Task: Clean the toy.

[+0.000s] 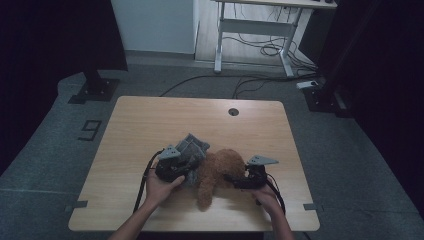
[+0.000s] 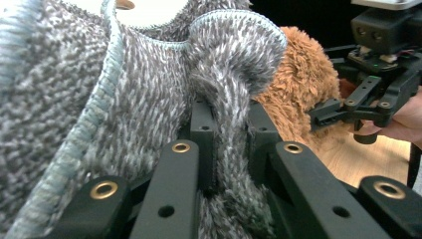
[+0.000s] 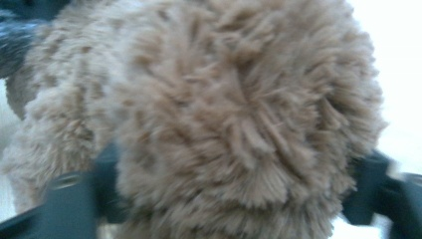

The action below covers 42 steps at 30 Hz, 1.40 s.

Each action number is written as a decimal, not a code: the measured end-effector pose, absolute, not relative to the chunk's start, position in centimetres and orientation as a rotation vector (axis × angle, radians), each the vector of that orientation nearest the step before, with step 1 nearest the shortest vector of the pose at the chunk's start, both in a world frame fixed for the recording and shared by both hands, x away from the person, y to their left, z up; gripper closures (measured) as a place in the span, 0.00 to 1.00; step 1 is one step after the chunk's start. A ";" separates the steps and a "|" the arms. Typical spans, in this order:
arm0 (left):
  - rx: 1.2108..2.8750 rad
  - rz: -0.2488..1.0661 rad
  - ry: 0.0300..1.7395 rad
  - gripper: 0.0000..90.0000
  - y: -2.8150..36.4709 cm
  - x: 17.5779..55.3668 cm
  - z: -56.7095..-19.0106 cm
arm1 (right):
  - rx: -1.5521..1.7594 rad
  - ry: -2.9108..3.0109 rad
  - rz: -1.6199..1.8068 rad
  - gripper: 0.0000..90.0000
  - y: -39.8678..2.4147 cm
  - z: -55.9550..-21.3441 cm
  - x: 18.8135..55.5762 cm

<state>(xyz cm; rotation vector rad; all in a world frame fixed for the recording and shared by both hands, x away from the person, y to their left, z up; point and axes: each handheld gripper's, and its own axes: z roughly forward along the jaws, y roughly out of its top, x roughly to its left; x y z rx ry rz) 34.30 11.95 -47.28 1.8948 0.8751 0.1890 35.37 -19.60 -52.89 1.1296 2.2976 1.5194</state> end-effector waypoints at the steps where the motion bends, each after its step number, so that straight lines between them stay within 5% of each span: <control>1: 1.893 0.193 0.877 0.87 12.0 34.3 -47.3 | 1.092 2.291 1.505 0.35 -19.5 -52.7 35.2; 7: 1.884 0.207 0.910 0.87 11.8 35.6 -46.8 | 0.939 2.198 1.395 0.50 -18.5 -51.3 34.7; 24: 1.927 0.189 0.910 0.86 9.3 37.0 -44.8 | 0.932 2.086 1.359 0.50 -19.5 -52.1 35.1; 31: 1.974 0.212 0.822 0.86 4.5 36.7 -42.1 | 0.915 2.099 1.361 0.49 -19.5 -52.1 34.4; 37: 2.017 0.152 0.795 0.85 -0.6 37.5 -43.0 | 0.911 2.094 1.374 0.48 -19.6 -52.3 34.1; 42: 2.058 0.233 0.767 0.86 -2.3 37.0 -44.3 | 0.944 2.099 1.379 0.48 -19.8 -52.6 34.2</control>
